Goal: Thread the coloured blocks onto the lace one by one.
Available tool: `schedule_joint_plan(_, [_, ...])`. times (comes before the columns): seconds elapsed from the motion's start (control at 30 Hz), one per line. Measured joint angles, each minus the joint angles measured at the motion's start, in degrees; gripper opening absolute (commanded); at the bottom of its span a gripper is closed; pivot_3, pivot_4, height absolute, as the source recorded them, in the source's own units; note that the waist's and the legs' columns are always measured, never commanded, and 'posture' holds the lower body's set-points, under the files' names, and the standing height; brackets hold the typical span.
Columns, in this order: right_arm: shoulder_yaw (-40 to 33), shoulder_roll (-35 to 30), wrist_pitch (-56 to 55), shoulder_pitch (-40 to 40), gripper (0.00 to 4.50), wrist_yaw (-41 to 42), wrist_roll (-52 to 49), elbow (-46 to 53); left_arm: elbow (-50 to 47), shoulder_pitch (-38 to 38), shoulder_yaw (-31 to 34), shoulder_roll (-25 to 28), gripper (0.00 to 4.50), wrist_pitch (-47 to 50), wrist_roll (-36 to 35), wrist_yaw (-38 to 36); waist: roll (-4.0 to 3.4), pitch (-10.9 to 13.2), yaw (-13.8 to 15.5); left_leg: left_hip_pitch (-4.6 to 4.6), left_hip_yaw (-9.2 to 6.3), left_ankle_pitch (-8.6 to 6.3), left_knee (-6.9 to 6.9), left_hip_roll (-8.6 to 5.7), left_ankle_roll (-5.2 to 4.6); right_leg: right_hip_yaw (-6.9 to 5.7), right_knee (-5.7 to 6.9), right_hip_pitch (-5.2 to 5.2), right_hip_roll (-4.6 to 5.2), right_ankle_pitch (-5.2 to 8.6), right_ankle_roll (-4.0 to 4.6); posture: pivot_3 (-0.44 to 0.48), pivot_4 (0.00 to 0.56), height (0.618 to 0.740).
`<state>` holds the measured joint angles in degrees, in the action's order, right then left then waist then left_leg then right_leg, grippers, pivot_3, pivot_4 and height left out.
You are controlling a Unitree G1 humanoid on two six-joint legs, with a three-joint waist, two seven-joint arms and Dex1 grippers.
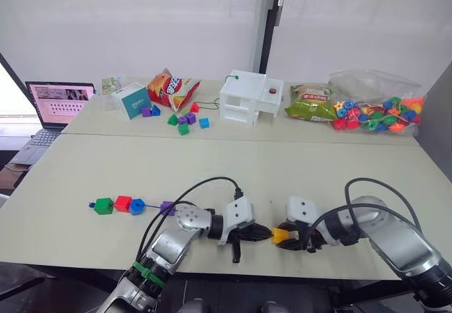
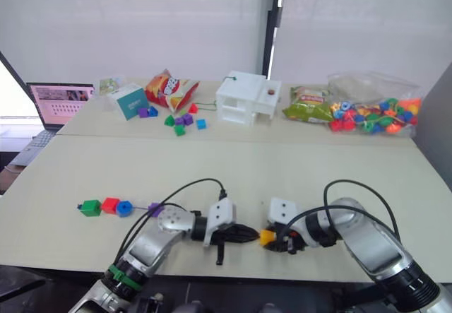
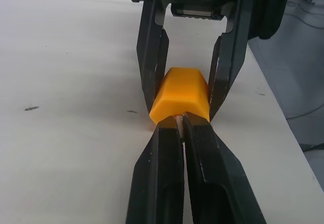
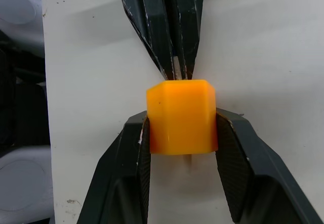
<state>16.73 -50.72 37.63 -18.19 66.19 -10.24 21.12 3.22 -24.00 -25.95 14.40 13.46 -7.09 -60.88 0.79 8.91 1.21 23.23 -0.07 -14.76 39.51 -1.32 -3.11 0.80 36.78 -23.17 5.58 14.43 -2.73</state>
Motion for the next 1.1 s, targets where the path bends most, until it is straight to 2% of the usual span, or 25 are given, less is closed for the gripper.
schedule_joint_plan(0.07, [0.1,0.0,0.0,-0.1,1.28,0.0,0.0,-0.1,0.0,0.0,0.0,0.0,0.00,0.2,0.1,0.0,0.00,0.0,0.0,0.00,-0.01,0.00,0.04,0.01,0.00,0.00,0.00,0.01,0.00,0.00,0.00,0.000,0.150,0.740])
schedule_joint_plan(0.33, [0.5,0.0,-0.4,-0.3,1.28,-0.5,0.1,-0.2,-2.1,-0.1,1.0,2.3,2.63,2.9,-0.6,-0.7,0.00,0.0,-0.3,0.03,-0.02,-0.01,0.10,0.03,-0.01,0.00,0.05,-0.01,-0.02,0.00,0.00,0.000,0.150,0.740])
schedule_joint_plan(0.5, [0.6,0.2,-0.5,-0.3,1.28,-0.9,0.1,-0.2,-5.2,0.2,4.6,7.5,2.63,4.1,-3.9,-2.9,0.00,0.0,-0.5,0.02,-0.02,-0.01,0.08,0.06,-0.01,0.01,0.07,-0.04,-0.04,0.00,0.00,0.000,0.150,0.740])
schedule_joint_plan(0.73, [0.7,0.2,-1.2,-0.4,1.28,-0.9,0.4,-0.4,-2.8,1.4,4.4,12.4,2.63,0.5,-2.0,-5.0,0.00,0.0,-0.5,0.02,-0.02,-0.01,0.09,0.04,-0.01,0.00,0.06,-0.04,-0.01,0.00,0.00,0.000,0.150,0.740])
schedule_joint_plan(1.0, [1.4,0.2,-1.6,-1.3,1.28,-0.4,0.9,-1.1,2.1,-0.3,4.3,9.0,0.16,-3.5,0.1,-3.4,-0.01,0.0,-0.3,0.02,-0.02,-0.03,0.16,0.03,-0.04,-0.02,0.08,0.00,0.01,0.00,-0.01,0.000,0.150,0.740])
schedule_joint_plan(1.1, [1.6,0.2,-1.9,-1.4,1.28,-0.4,1.0,-1.2,2.2,-0.3,4.1,8.7,0.05,-3.6,0.1,-3.5,0.00,0.0,-0.3,0.03,-0.02,-0.03,0.16,0.03,-0.04,-0.01,0.08,0.00,0.01,0.00,-0.01,0.000,0.150,0.740])
